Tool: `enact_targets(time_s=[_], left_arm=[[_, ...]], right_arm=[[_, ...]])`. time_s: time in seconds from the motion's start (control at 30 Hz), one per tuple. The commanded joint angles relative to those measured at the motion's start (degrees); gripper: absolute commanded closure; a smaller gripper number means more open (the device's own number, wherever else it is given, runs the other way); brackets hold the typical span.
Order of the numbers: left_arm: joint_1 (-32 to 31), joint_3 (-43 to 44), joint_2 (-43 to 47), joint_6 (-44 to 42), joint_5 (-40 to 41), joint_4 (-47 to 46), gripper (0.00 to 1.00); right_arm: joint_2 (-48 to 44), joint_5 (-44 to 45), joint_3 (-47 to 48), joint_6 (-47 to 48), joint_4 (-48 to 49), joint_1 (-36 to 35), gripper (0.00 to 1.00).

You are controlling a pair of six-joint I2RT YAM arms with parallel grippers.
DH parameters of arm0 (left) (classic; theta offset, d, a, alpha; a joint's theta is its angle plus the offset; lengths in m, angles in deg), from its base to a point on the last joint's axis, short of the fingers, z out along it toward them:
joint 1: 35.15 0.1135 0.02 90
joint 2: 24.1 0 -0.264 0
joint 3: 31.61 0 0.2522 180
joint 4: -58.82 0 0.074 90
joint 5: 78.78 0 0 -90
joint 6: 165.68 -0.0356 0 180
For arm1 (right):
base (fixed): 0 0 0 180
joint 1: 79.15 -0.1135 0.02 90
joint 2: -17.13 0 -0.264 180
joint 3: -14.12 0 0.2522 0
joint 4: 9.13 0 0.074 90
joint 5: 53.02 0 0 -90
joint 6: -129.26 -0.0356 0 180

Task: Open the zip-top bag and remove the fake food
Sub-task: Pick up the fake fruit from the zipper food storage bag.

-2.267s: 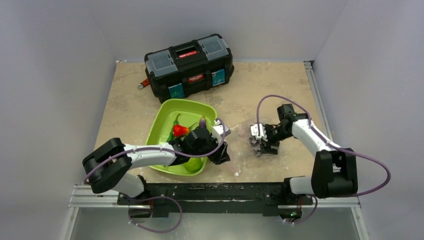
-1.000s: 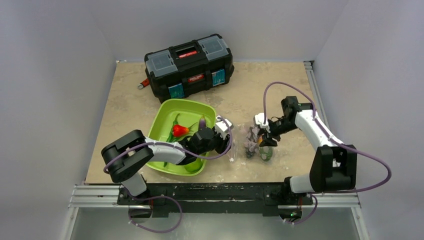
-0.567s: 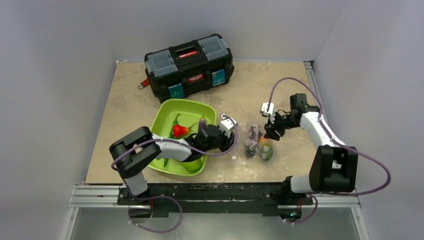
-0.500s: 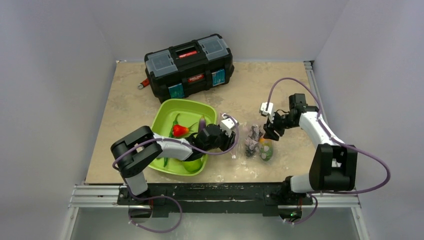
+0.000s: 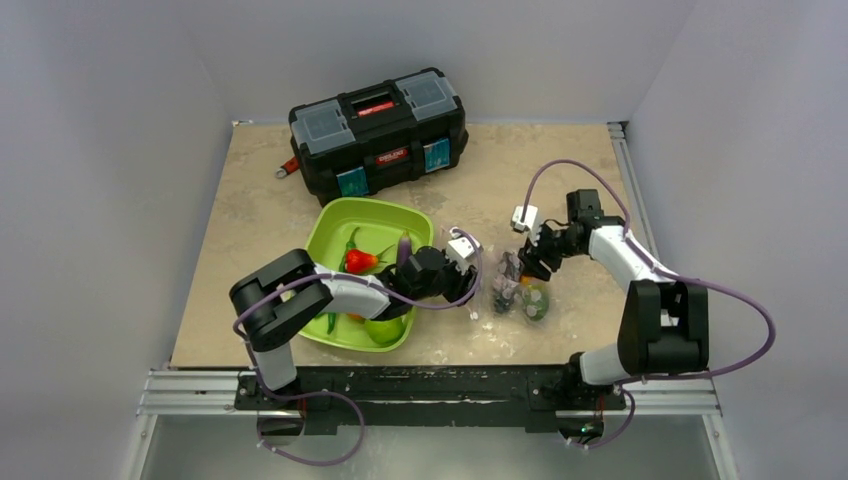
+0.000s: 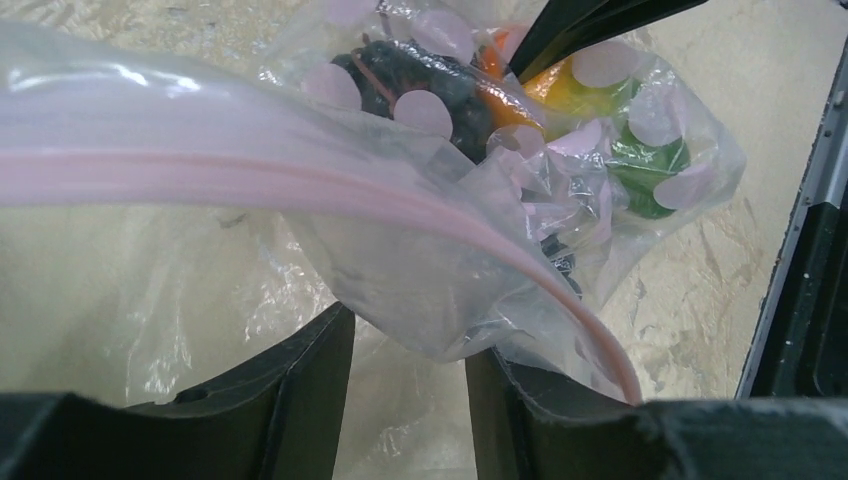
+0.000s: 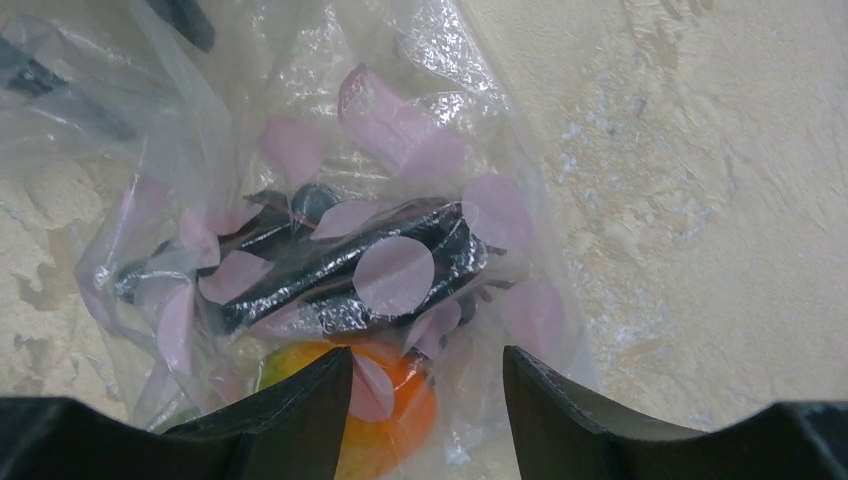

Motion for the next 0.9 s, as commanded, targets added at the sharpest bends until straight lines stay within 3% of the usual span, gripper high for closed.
enact_targets(time_s=[0.0, 0.23, 0.37, 0.43, 0.6, 0.77, 0.87], left_arm=[[0.0, 2.0, -1.5, -0.9, -4.6, -4.6, 0.53], [0.4, 0.8, -1.1, -0.9, -0.8, -4.3, 0.34], [1.4, 2.8, -2.1, 0.4, -0.4, -0.7, 0.32], [1.7, 5.2, -2.7, 0.6, -0.3, 3.6, 0.33], [1.7, 5.2, -3.8, 1.5, -3.0, 0.5, 0.46], [2.6, 9.5, -6.5, 3.2, -12.6, 4.3, 0.59], [3.2, 11.7, -8.0, 4.3, -17.6, 4.8, 0.6]], right_arm=[[0.4, 1.5, -0.6, -1.1, 2.9, -3.2, 0.43], [1.2, 2.4, -0.7, -1.5, 3.8, -5.6, 0.43], [1.5, 2.7, -0.5, -1.9, 4.2, -6.1, 0.44], [1.5, 2.8, -0.7, -2.0, 4.5, -6.2, 0.44], [2.4, 2.5, -0.6, -2.4, 4.8, -6.7, 0.45], [3.3, 2.1, -0.2, -2.9, 4.8, -7.1, 0.54], [3.5, 1.9, -0.4, -2.9, 4.8, -7.1, 0.56]])
